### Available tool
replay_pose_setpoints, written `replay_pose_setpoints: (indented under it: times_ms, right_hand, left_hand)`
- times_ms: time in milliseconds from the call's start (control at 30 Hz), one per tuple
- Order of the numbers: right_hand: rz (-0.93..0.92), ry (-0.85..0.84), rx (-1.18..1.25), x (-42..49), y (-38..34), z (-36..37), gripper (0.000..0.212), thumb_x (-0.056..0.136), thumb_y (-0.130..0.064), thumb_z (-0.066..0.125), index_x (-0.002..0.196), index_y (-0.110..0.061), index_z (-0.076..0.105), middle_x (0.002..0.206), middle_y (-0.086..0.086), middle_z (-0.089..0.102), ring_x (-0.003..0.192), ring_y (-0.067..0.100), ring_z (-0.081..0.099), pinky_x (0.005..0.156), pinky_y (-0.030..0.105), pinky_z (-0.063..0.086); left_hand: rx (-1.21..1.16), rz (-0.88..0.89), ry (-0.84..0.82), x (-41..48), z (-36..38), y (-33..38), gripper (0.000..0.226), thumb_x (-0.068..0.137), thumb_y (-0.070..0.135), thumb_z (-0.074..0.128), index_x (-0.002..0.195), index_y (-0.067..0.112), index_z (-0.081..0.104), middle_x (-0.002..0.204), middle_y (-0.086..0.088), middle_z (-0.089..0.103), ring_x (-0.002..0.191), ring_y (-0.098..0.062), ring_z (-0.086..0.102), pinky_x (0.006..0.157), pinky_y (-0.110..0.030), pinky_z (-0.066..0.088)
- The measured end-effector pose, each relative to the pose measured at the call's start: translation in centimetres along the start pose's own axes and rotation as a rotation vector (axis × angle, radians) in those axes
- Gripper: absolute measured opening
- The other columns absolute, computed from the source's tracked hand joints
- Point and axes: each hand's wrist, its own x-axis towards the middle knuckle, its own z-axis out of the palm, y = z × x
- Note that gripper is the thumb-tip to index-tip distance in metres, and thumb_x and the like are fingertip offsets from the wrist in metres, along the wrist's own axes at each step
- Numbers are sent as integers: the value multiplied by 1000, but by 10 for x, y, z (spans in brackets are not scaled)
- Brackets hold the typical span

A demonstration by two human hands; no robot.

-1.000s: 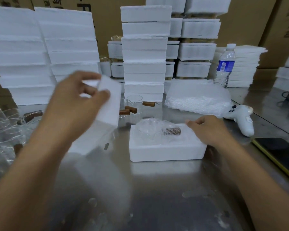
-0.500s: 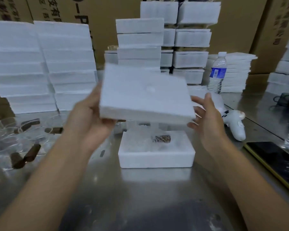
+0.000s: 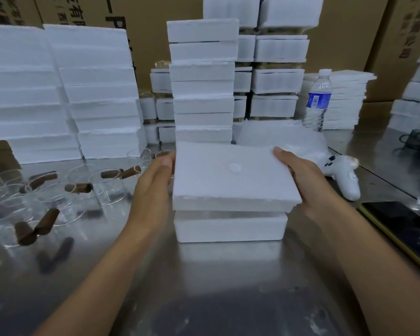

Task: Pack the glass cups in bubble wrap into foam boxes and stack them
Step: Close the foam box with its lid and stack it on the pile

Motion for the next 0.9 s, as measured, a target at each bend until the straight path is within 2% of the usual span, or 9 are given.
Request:
replay_pose_setpoints:
  times_ms: [67,100,200,267,333,433,633,800,900]
  right_hand:
    - [14,-3,9,0,2,0,30,82,-34,68,98,-9,70,100,9,73,98,28,68,97,45,48]
    - [24,-8,8,1,3,0,32,81,-34,68,100,-8,70,101,10,72,101,30,66,99,46,46]
    - [50,-18,3,1,5,0,33,78,-35,71,99,-9,70,101,10,72,104,31,65,102,47,43]
    - [54,-31,-15,2,7,-2,35,76,-37,72,99,-10,71,102,9,72,106,32,64,103,48,42]
    - [61,-56,-23,3,8,-3,41,71,-38,74,102,-11,71,105,10,71,106,33,64,104,49,42]
    - [67,-68,-22,5,9,-5,44,66,-36,75,102,-12,71,105,10,72,103,31,65,102,48,43]
    - [78,14,-57,2,11,-1,17,75,-29,74,83,-14,74,95,9,74,99,31,67,98,50,46]
    - [89,30,-116,-2,12,0,24,76,-33,72,88,-12,71,92,11,73,98,35,66,98,49,46]
    - [96,12,-123,-2,13,-2,17,76,-31,73,78,-14,75,88,10,73,94,33,66,98,48,46]
  left_hand:
    - [32,-10,-14,0,-1,-5,30,101,34,36,98,33,66,100,17,70,97,0,62,88,-25,46]
    - [36,-19,-17,1,-2,-6,27,100,36,39,94,32,65,96,17,69,95,-3,62,85,-25,45]
    - [19,-93,2,5,-5,-9,19,94,39,49,82,33,62,72,29,64,68,13,57,62,-17,40]
    - [-21,-94,-10,5,-6,-13,17,94,34,51,81,31,60,66,33,62,59,18,54,54,-10,41]
    - [-70,-52,-19,6,-6,-15,12,95,27,52,84,28,59,68,29,63,63,13,57,55,-5,40]
    - [-92,12,-35,7,-7,-19,3,91,22,58,93,23,60,76,23,66,74,4,59,64,-8,43]
    - [-34,-55,-29,7,-6,-28,12,94,23,54,85,27,61,74,28,66,71,14,58,62,-1,39]
    - [-168,-342,-61,10,-4,-32,13,91,33,57,93,22,64,92,8,71,90,-11,65,75,-25,45]
    - [-204,-418,-77,9,-3,-30,22,91,31,55,104,15,62,99,-3,71,92,-19,65,82,-32,47]
